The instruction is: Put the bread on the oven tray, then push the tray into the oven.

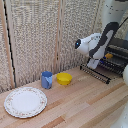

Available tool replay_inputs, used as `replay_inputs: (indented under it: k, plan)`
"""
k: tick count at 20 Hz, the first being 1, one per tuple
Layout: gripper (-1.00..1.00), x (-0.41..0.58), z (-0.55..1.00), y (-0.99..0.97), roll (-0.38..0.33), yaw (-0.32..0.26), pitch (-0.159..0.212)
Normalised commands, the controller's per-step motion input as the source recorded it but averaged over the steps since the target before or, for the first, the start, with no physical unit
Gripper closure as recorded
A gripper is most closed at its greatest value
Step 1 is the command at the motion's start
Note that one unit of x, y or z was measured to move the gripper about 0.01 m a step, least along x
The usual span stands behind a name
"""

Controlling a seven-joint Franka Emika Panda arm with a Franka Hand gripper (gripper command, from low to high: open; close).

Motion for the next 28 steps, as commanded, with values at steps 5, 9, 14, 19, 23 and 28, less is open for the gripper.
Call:
replay_inputs:
  k: [5, 9, 14, 19, 23, 28]
  plan:
    - [1.00, -0.103, 0.46, -1.00, 0.000, 0.000, 0.059]
    - [1.00, -0.092, 0.39, -1.00, -0.032, 0.000, 0.032]
    - [1.00, -0.049, 0.21, -0.94, -0.142, 0.000, 0.004]
    - [1.00, -0.051, 0.15, -0.87, -0.137, 0.000, 0.000]
    - [-1.00, 0.055, 0.07, -0.12, 0.001, 0.006, -0.016]
    - [-1.00, 0.077, 0.24, 0.19, 0.117, 0.000, -0.019]
